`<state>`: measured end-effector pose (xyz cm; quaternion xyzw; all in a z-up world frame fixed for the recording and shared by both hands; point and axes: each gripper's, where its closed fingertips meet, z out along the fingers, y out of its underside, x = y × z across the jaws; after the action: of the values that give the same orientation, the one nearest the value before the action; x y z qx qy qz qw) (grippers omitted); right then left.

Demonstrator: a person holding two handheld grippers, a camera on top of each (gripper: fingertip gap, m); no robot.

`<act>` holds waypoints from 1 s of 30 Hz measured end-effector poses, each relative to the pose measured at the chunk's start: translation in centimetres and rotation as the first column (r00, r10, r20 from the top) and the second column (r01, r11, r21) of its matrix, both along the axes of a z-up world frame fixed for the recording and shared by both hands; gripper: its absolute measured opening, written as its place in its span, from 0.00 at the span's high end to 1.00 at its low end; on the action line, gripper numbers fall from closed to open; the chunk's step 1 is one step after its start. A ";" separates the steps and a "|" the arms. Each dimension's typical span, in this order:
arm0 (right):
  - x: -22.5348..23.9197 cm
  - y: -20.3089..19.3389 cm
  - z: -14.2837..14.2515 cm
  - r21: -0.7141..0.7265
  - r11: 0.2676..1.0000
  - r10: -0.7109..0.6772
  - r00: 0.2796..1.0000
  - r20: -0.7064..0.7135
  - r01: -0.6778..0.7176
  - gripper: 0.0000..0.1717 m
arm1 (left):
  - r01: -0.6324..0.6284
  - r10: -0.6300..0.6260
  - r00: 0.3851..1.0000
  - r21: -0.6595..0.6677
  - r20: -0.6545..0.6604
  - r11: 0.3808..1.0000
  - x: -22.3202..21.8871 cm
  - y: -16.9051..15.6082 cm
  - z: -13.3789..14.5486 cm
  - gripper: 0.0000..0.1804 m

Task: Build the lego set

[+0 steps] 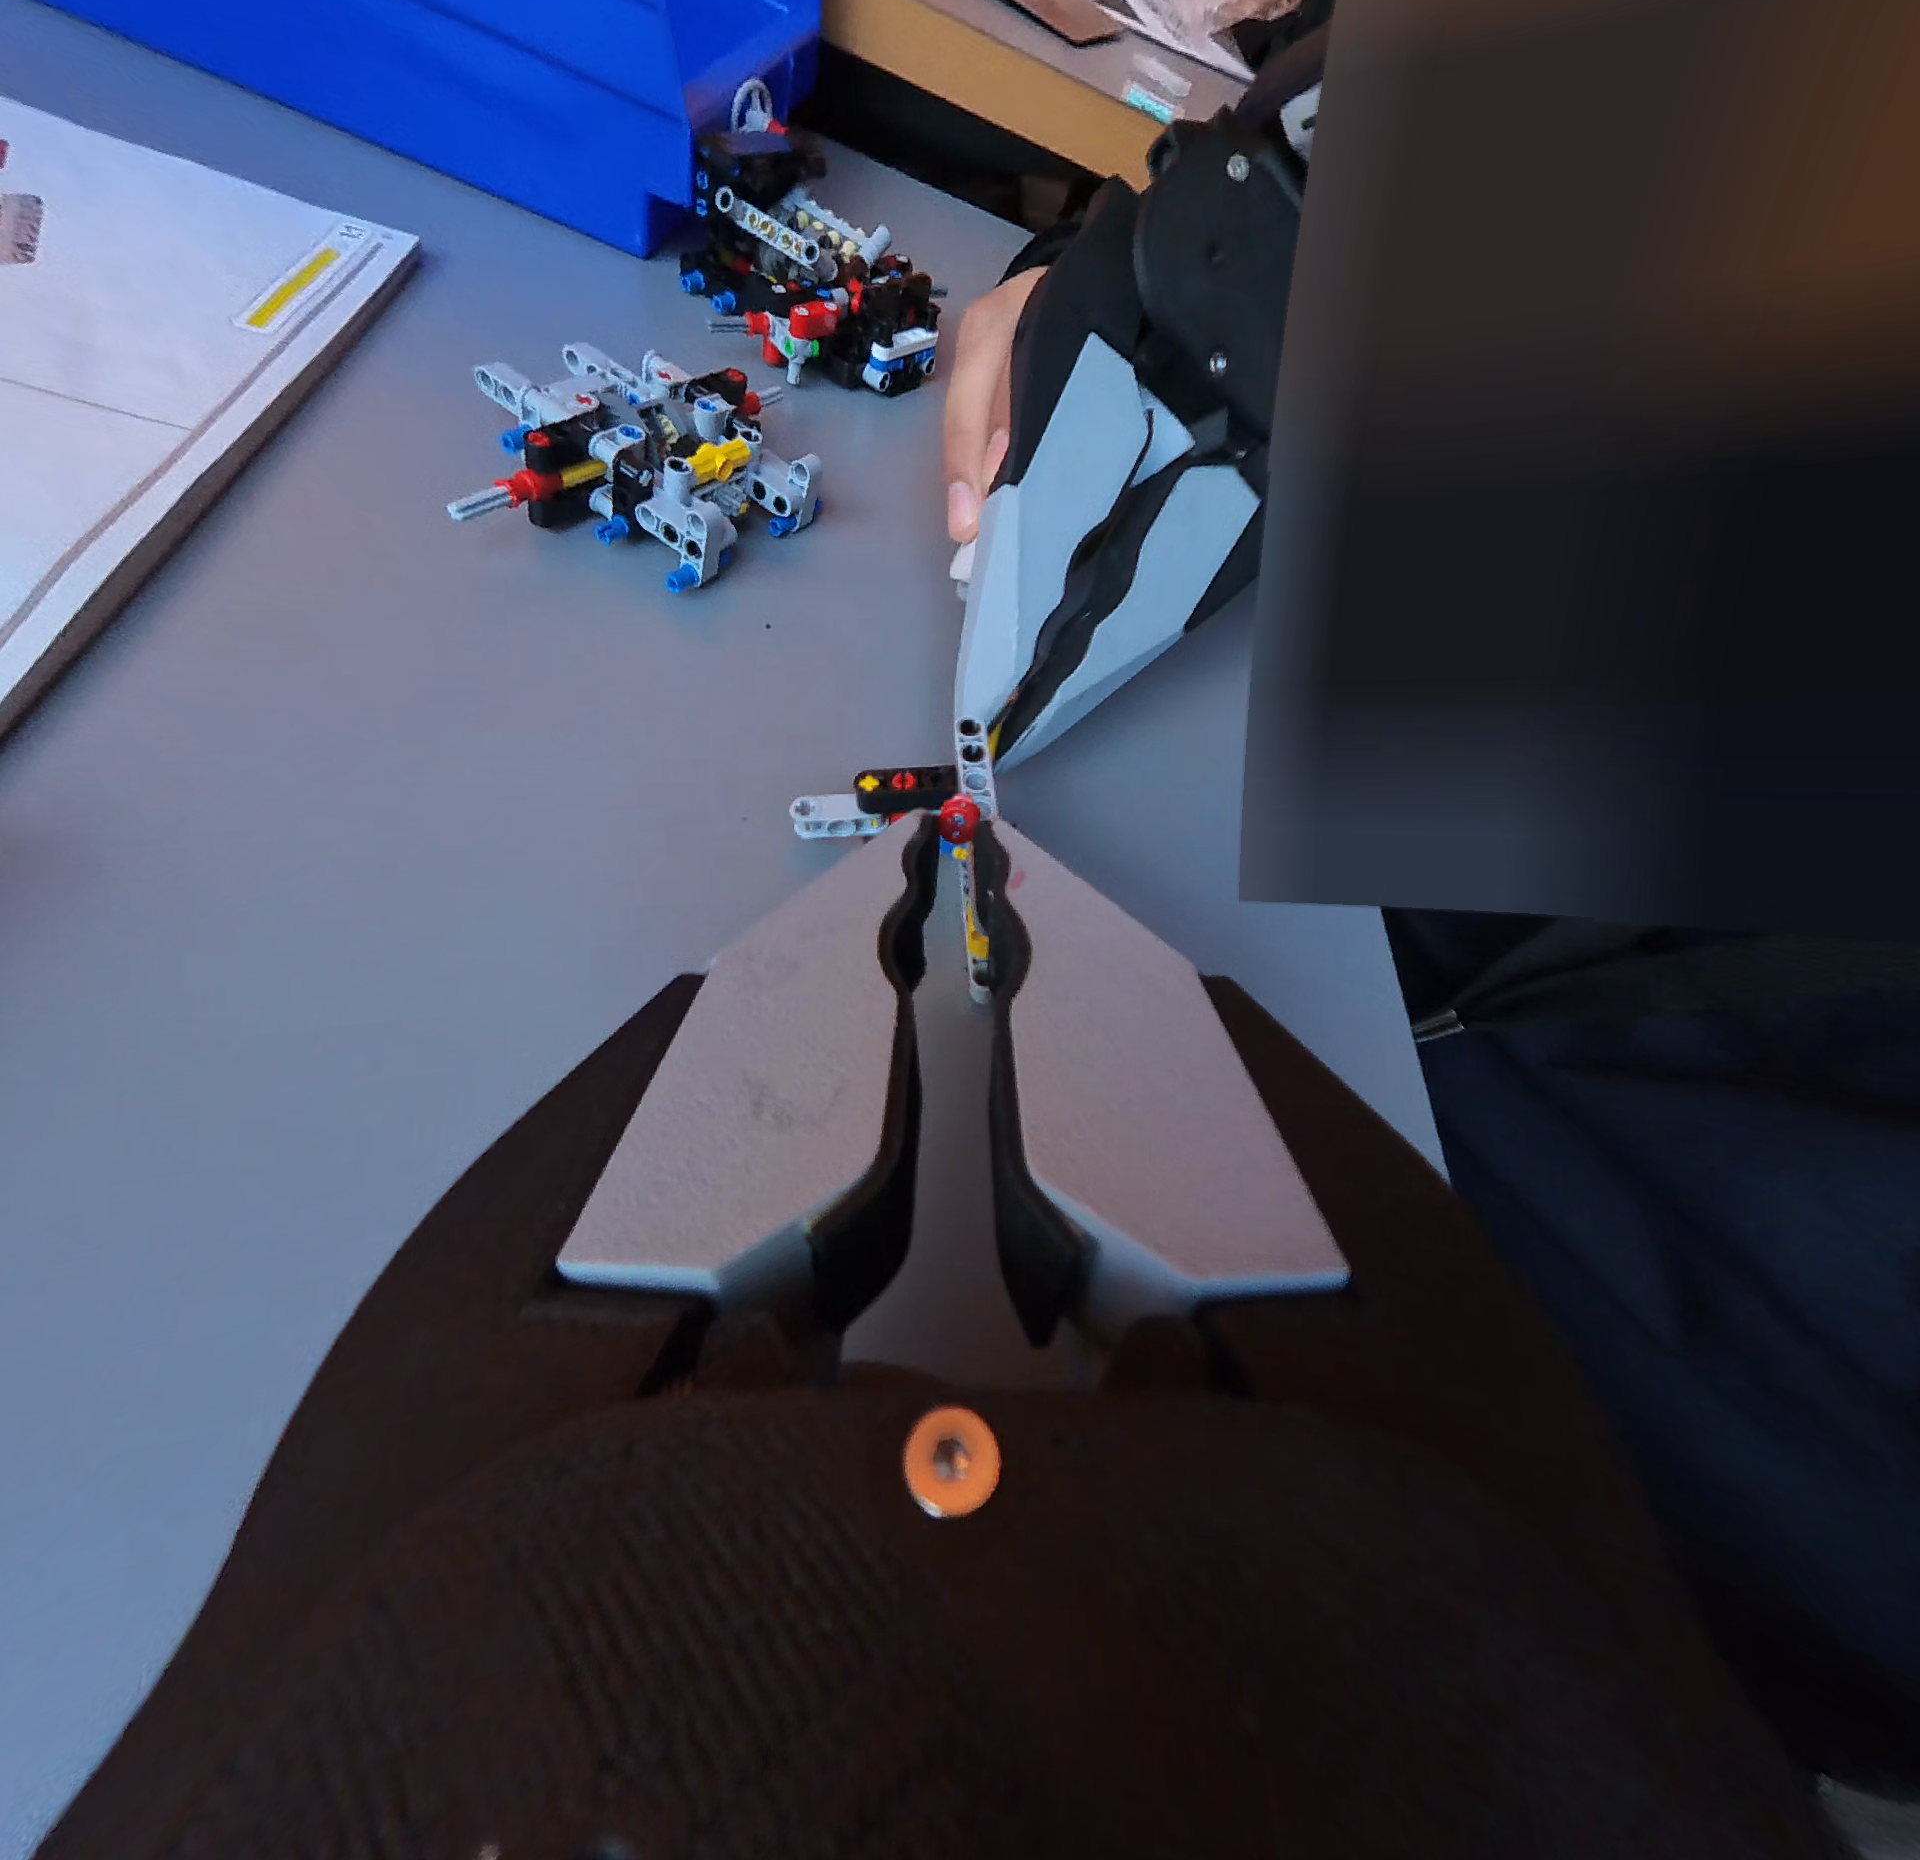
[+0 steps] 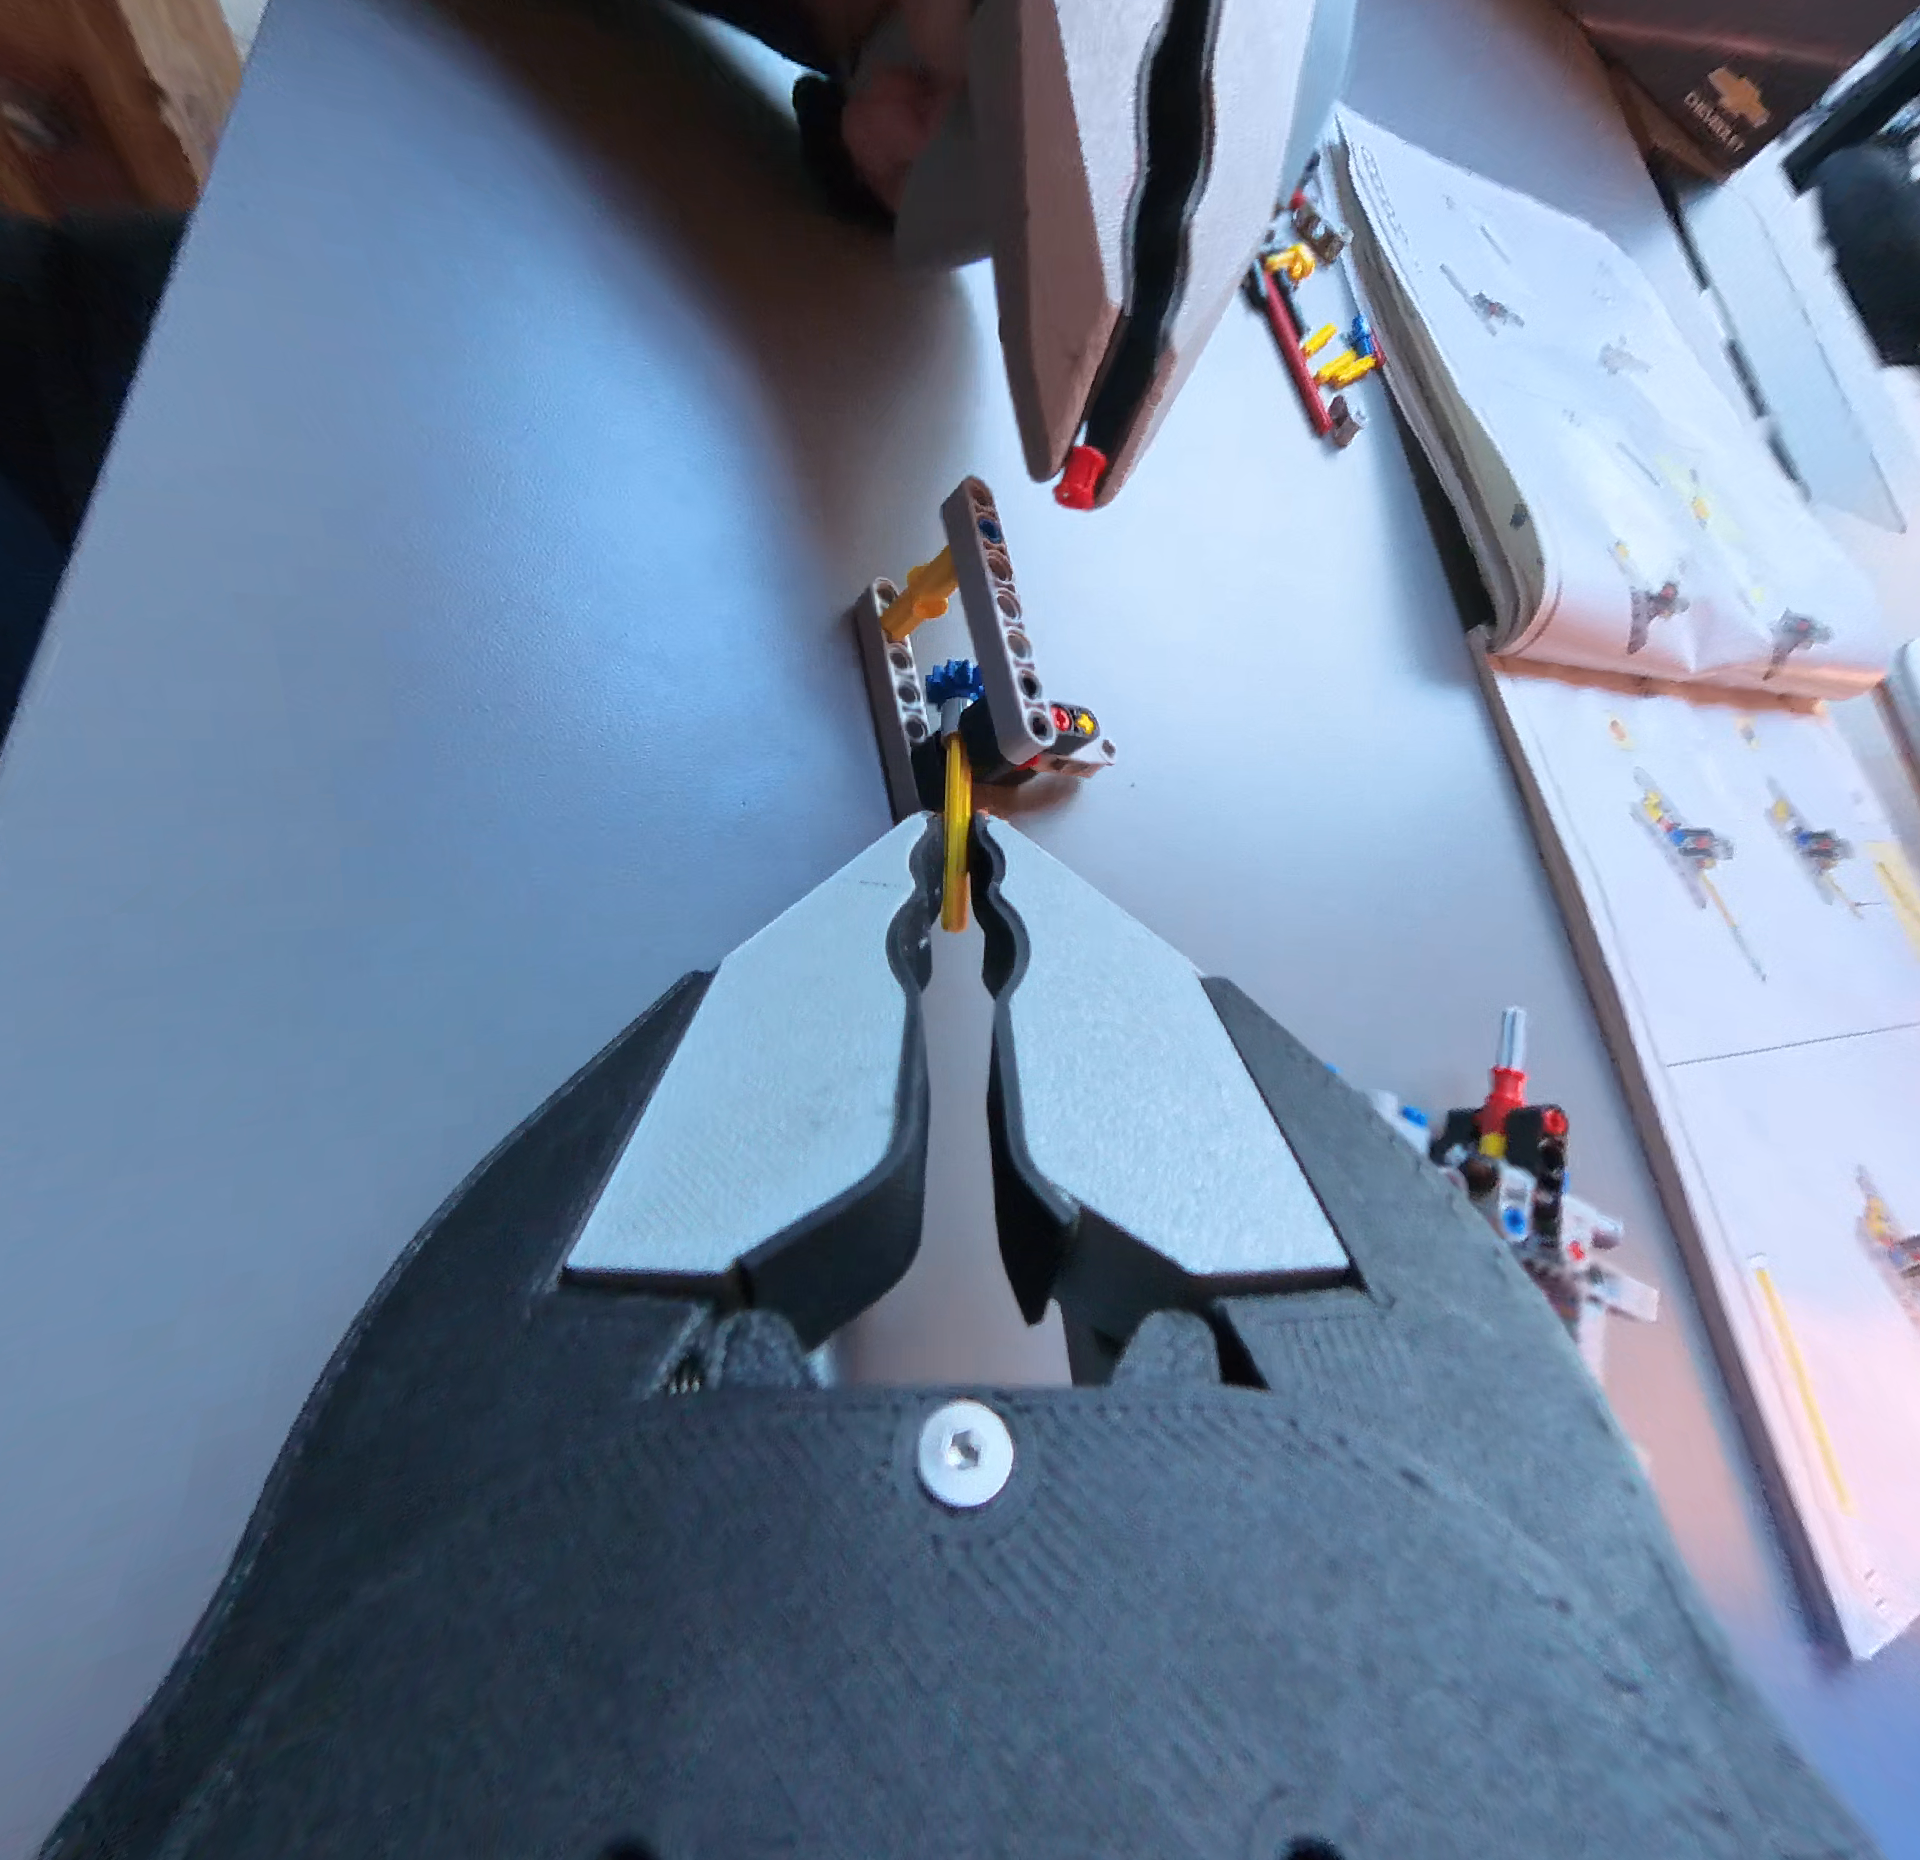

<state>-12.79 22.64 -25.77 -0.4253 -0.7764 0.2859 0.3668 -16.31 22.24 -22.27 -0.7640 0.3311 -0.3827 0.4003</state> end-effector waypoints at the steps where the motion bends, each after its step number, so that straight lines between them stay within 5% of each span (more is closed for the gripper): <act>1: 0.1 0.0 0.1 -0.023 1.000 0.002 1.000 0.001 -0.002 0.99 | -0.002 0.002 1.000 0.000 0.002 1.000 0.0 0.0 0.0 0.98; 4: 0.2 0.8 0.8 -0.111 0.993 -0.032 0.999 -0.007 0.031 0.90 | -0.006 0.006 1.000 0.002 0.018 1.000 -0.1 0.0 0.2 0.98; 12: -1.2 0.3 1.7 -0.240 0.971 0.027 0.998 0.050 -0.014 0.88 | -0.013 0.014 0.998 -0.010 0.067 1.000 -0.1 -0.2 0.7 0.98; 16: -1.5 0.1 1.5 -0.111 0.993 0.049 0.997 0.063 -0.041 0.97 | -0.025 0.025 0.996 -0.010 0.082 1.000 -0.2 -0.2 0.9 0.98; 19: -1.3 0.4 1.9 0.151 0.988 0.029 1.000 -0.009 -0.027 0.98 | -0.026 0.026 0.997 -0.002 0.068 1.000 -0.2 -0.3 0.8 0.98; 24: -0.2 -0.4 -0.1 0.675 0.730 0.097 0.994 0.055 -0.109 0.98 | -0.014 0.014 1.000 0.018 -0.014 1.000 0.3 -0.6 0.0 0.98; 30: 1.3 -2.3 -1.5 0.650 0.717 0.151 0.967 0.206 -0.251 0.97 | 0.014 -0.011 0.995 0.031 -0.100 0.999 1.1 -1.2 -1.0 0.98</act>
<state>-11.52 20.38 -27.32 -0.1964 -0.8919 -0.0047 0.4073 -15.18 21.07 -23.24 -0.7737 0.3612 -0.3414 0.3929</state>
